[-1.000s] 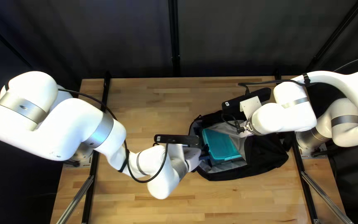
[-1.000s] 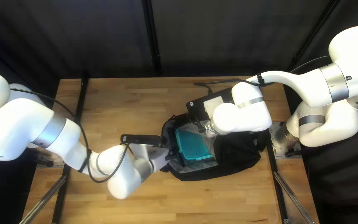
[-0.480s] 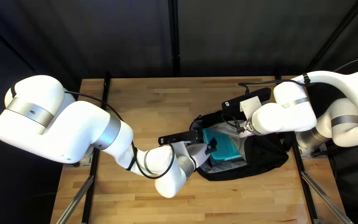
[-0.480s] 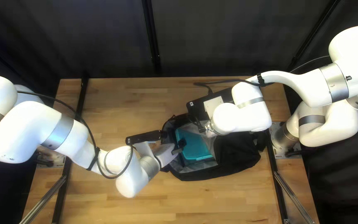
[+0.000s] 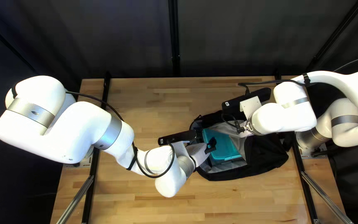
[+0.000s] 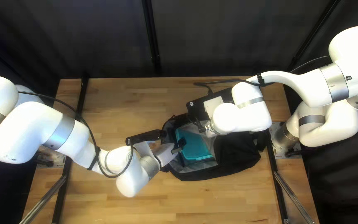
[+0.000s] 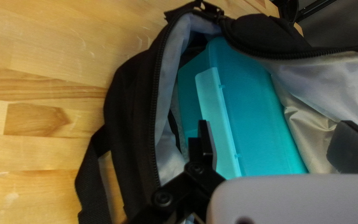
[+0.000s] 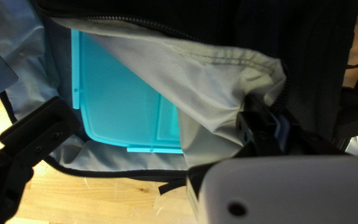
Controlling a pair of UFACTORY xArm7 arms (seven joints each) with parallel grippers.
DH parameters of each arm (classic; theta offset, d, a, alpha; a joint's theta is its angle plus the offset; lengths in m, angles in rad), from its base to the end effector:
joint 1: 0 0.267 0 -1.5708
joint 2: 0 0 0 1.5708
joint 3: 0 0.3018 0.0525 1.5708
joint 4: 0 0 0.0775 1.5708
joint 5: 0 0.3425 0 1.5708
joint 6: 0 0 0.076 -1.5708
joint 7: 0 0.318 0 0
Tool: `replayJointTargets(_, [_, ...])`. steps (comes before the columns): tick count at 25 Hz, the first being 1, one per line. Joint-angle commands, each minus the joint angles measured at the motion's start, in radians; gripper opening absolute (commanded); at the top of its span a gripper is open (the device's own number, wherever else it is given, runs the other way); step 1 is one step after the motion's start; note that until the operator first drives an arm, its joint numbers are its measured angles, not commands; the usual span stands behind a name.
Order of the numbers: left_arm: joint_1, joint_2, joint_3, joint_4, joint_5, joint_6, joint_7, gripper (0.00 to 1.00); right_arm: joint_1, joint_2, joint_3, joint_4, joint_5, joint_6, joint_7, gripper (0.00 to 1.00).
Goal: Remove a lunch box from a kids backpack
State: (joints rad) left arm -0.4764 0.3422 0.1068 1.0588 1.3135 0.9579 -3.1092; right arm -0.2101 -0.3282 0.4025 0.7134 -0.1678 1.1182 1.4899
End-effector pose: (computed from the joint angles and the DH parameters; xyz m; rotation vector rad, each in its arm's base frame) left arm 0.5941 -0.0034 0.1139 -1.7238 -2.1074 -1.4837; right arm 0.3423 0.0005 0.1418 2.3368 -1.6714 0.1889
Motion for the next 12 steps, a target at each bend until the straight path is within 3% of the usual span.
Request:
replayJointTargets(1, [0.000, 0.000, 0.000, 0.000, 0.000, 0.000, 0.000, 1.00, 0.000, 0.000, 0.000, 0.000, 0.000, 0.000, 0.000, 0.00])
replayJointTargets(4, [0.001, -0.004, -0.004, 0.000, -0.016, -0.006, 0.001, 1.00, 0.000, 0.000, 0.000, 0.000, 0.000, 0.000, 0.000, 0.00])
replayJointTargets(8, [0.042, -0.042, 0.005, -0.042, -0.026, -0.088, 0.117, 1.00, 0.000, 0.000, 0.000, 0.000, 0.000, 0.000, 0.000, 0.00])
replayJointTargets(12, [0.079, -0.029, 0.013, -0.015, -0.046, -0.144, 0.207, 1.00, 0.000, 0.000, 0.000, 0.000, 0.000, 0.000, 0.000, 0.00])
